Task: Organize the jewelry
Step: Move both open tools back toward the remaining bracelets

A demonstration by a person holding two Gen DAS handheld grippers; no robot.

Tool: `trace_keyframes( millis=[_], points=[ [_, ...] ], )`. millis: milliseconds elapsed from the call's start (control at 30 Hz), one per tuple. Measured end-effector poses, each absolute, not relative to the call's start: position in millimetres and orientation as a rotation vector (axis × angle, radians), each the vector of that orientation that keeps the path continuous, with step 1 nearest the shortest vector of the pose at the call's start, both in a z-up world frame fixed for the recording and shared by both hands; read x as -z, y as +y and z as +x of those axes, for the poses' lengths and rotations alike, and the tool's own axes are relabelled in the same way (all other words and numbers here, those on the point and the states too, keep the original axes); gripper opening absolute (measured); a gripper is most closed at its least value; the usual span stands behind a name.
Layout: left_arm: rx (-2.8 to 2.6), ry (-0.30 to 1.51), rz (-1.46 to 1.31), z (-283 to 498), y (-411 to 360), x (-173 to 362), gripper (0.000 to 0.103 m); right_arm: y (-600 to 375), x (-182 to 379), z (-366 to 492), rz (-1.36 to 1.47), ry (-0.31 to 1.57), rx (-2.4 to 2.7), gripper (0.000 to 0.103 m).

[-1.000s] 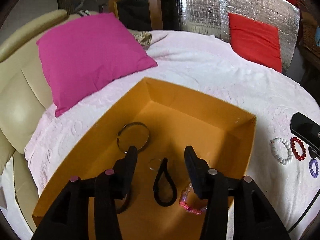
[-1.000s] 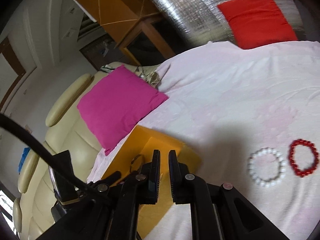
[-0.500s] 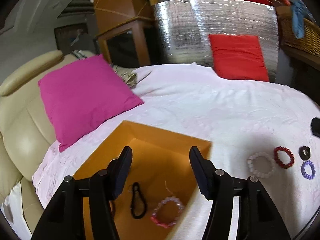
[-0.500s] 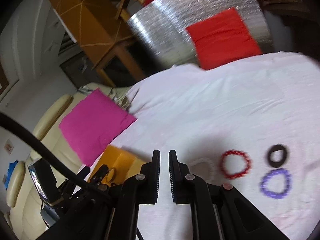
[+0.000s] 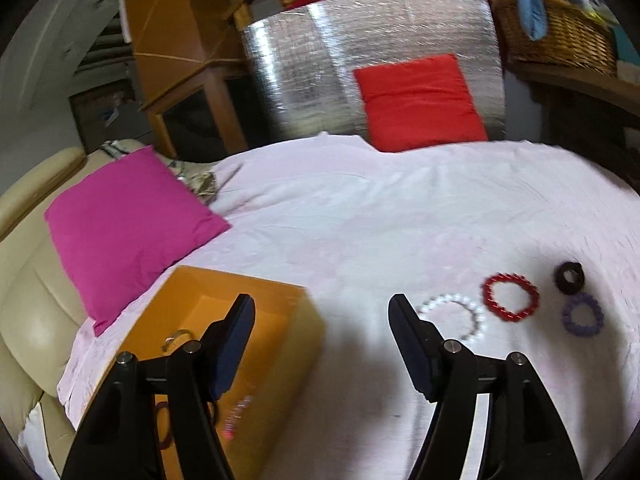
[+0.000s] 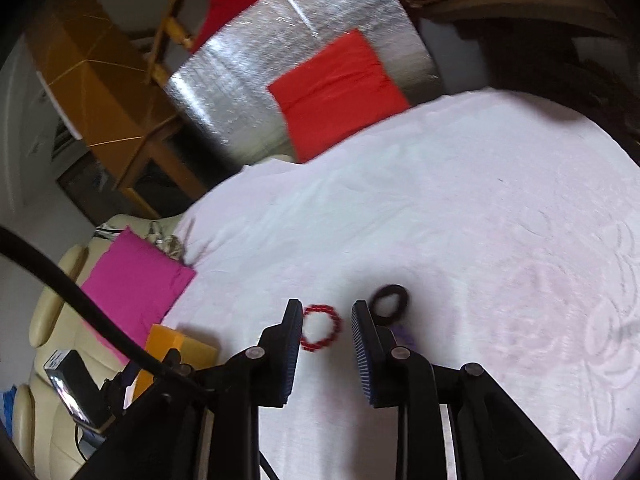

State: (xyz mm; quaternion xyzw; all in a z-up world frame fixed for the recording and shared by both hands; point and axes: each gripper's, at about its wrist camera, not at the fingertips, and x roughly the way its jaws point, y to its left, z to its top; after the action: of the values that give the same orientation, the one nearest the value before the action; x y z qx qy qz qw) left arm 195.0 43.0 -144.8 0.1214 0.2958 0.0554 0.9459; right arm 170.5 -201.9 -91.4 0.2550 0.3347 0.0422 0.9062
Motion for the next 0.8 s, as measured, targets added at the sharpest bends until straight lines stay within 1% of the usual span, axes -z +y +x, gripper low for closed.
trace_keyframes(
  millis=[300,367,433,800],
  points=[
    [-0.045,0.683,0.306,201,11,165,0.07,-214,116,175,0.502,0.767,-0.071,0.028],
    [-0.044,0.696,0.315,202,9,169,0.07,-223,126,180,0.518,0.814,-0.034,0.028],
    [-0.043,0.706,0.322,203,6,172,0.07,-230,131,183,0.554,0.824,-0.048,0.028],
    [-0.013,0.753,0.367,211,-5,188,0.07,-244,140,196,0.557,0.876,-0.036,0.028]
  ],
)
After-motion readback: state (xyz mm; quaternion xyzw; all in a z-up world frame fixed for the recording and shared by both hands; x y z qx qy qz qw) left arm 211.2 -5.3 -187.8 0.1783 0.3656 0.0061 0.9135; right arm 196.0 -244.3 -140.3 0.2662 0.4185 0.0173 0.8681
